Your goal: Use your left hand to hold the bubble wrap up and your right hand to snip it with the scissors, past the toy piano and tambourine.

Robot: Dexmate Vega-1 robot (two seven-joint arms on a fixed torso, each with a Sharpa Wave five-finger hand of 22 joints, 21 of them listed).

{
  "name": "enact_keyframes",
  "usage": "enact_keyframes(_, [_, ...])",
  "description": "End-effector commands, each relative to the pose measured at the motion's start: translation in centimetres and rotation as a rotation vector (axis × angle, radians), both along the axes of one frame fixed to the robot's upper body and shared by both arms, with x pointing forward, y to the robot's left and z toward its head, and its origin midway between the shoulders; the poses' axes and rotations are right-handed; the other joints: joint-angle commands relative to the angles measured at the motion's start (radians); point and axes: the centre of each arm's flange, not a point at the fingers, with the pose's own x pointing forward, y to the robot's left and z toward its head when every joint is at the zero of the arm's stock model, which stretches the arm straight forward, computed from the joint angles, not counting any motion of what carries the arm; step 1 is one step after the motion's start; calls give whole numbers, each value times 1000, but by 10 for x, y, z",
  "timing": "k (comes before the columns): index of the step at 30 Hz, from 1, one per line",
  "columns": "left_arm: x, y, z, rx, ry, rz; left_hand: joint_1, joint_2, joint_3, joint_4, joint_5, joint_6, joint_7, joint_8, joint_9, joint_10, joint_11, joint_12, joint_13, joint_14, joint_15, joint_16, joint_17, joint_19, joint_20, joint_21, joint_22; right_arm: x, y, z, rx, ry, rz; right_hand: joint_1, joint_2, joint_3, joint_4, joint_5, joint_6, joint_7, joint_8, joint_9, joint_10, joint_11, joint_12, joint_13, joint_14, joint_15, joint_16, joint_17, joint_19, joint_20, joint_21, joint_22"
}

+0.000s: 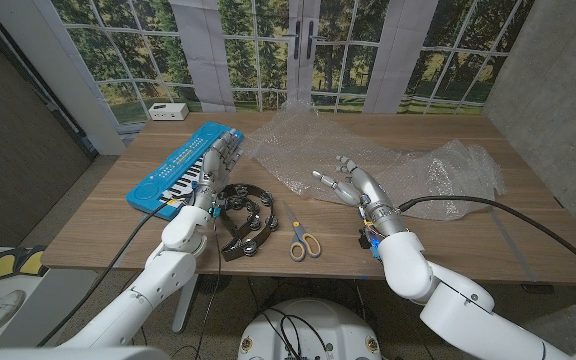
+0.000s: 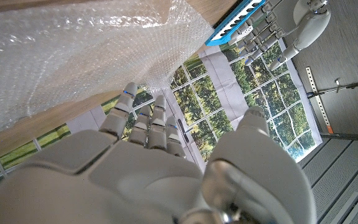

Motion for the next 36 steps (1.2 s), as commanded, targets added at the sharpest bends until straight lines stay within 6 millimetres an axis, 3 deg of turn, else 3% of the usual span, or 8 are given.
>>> enact_keyframes(1, [-1, -2, 0, 6, 5, -2, 6, -2, 0, 0, 6, -5, -2, -1, 4, -1, -3, 0, 1, 1, 0, 0, 4, -3, 4, -1, 3, -10, 4, -1, -17, -43, -48, 20, -1, 3, -14, 0, -56, 70, -22, 2, 25, -6, -1, 2, 23, -1, 2, 0, 21, 3, 3, 2])
enact_keyframes(12, [-4, -3, -2, -4, 6, -6, 5, -3, 0, 0, 6, -6, -3, -1, 4, -1, -2, -1, 1, 1, 1, 0, 4, -2, 4, -1, 3, -18, 16, -6, -54, -59, -92, 33, -5, 8, -21, -1, -83, 79, -25, 4, 74, -9, 5, 2, 66, -3, 11, 0, 44, 6, 1, 2])
enact_keyframes(14, [-4, -3, -3, -6, 7, -4, 5, -3, 0, 0, 6, -5, -3, 0, 4, -1, -2, -1, 1, 1, 1, 0, 4, -2, 4, -1, 3, -19, 17, -6, -58, -60, -95, 37, -7, 10, -22, -1, -79, 79, -21, 4, 94, -16, 8, 2, 77, -17, 12, -1, 53, 5, 1, 2])
enact_keyframes(36, [-6, -1, -7, -25, 7, 0, 6, -3, -1, 0, 6, -9, -3, -2, 4, -4, -2, -2, 1, 0, -2, 0, 4, -2, 3, -1, 3, -26, 33, -6, -129, -36, -132, 49, -8, 15, -26, -2, -63, 79, -13, 4, 120, -15, 5, 2, 109, -27, 16, -1, 72, 8, 0, 3])
